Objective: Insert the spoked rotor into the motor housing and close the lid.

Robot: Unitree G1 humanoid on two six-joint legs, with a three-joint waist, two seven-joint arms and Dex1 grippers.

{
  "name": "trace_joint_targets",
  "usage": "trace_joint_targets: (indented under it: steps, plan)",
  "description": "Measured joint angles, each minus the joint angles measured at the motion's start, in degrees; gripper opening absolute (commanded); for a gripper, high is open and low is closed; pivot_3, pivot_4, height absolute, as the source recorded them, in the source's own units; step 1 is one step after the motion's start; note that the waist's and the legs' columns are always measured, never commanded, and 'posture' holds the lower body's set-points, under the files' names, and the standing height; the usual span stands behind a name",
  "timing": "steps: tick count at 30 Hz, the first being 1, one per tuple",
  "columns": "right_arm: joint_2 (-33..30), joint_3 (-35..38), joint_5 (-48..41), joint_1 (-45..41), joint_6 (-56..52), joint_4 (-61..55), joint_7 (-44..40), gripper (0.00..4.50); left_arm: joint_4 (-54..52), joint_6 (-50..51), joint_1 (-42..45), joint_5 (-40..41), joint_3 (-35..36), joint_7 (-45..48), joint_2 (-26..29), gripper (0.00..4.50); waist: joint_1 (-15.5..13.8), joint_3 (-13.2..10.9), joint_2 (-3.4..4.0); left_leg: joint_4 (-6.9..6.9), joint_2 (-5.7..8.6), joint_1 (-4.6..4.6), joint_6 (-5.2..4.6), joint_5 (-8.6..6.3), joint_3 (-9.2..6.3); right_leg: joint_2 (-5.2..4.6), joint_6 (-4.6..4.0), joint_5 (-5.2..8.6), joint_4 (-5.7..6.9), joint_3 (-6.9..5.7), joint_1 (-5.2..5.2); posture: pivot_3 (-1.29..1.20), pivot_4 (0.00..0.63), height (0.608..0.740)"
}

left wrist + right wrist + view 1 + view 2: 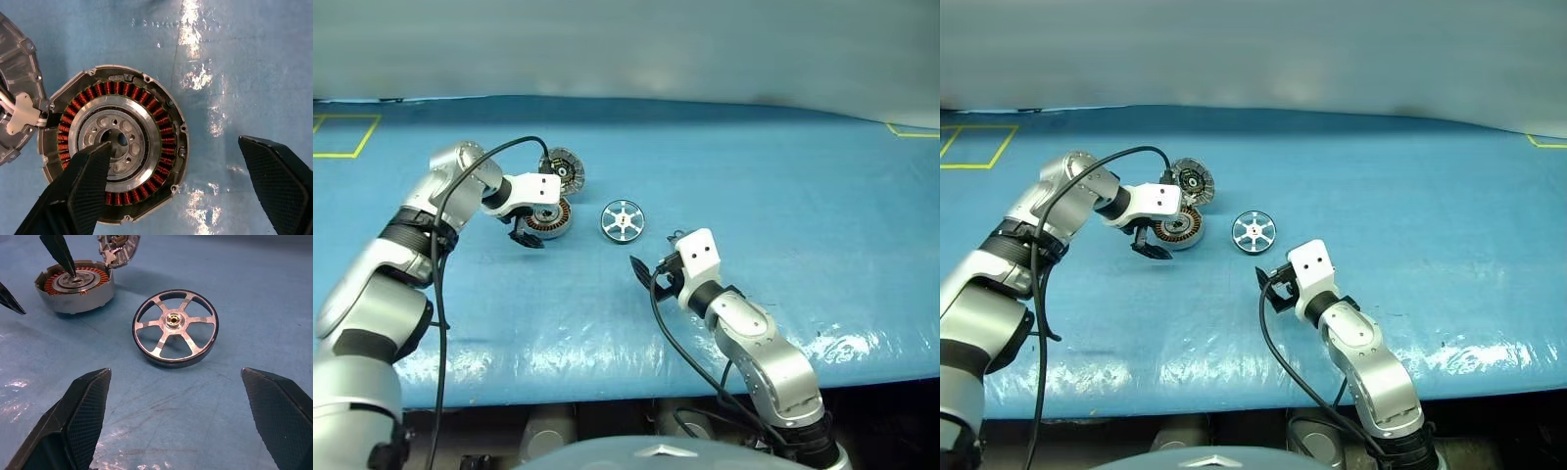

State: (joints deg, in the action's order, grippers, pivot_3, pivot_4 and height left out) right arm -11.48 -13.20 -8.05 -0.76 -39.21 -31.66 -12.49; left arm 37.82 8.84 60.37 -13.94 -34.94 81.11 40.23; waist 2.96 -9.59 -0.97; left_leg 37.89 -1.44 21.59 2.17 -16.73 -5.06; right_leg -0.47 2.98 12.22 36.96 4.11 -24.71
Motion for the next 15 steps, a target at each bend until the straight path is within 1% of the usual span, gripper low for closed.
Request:
trace_joint_targets:
  steps: [7, 11, 15]
  plan:
    - [-0.4, -1.2, 0.1, 0.3, 0.0, 0.2, -0.9, 4.48, 8.1, -3.6, 5.9, -6.7, -2.4, 3.7, -4.0, 4.50, 0.2, 0.0, 0.00, 0.09, 0.02, 0.01, -0.01, -0.01, -0.01, -0.01, 0.03, -0.02, 0.02, 0.01, 0.03, 0.00, 0.150, 0.740]
    - [-1.4, -1.8, 0.2, 0.1, -0.2, 0.4, -1.8, 4.48, 11.0, -5.7, 7.7, -10.7, -3.9, 3.8, -5.5, 4.50, 0.4, 0.0, -0.01, 0.11, 0.02, 0.01, -0.02, -0.01, -0.03, 0.00, 0.04, -0.03, 0.06, 0.01, 0.03, 0.00, 0.150, 0.740]
    - [-1.6, -2.2, 0.2, -0.1, -0.9, 0.5, -2.4, 4.48, 12.8, -6.6, 8.4, -12.6, -3.9, 3.9, -7.8, 4.50, 0.5, 0.0, -0.01, 0.16, 0.03, 0.01, -0.02, -0.01, -0.05, -0.01, 0.04, -0.03, 0.10, 0.01, 0.04, 0.00, 0.150, 0.740]
